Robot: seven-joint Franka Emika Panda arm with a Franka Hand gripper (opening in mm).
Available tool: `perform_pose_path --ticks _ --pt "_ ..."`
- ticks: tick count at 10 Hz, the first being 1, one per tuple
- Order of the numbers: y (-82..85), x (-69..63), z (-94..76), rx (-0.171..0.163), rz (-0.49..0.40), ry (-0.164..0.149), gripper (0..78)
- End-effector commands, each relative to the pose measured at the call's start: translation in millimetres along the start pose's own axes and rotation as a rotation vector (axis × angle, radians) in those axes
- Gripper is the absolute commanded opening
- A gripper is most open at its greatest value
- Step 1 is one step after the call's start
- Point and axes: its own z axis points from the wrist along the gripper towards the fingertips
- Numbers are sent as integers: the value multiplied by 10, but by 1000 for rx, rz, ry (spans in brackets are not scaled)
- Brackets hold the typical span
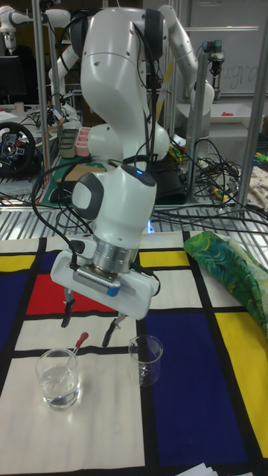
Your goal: Transfer liquid using a dropper
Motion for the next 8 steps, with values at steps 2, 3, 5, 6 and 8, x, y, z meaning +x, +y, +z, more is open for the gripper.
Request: perform_pose_path --ticks 2,3,5,6,8 --pt "37 -82 50 -41 38 67 773" --pt "39 -82 53 -40 37 66 773" --pt "54 -79 90 -36 27 52 773" --pt "50 -80 101 -37 20 43 773" --pt "53 -93 121 -39 12 38 773"
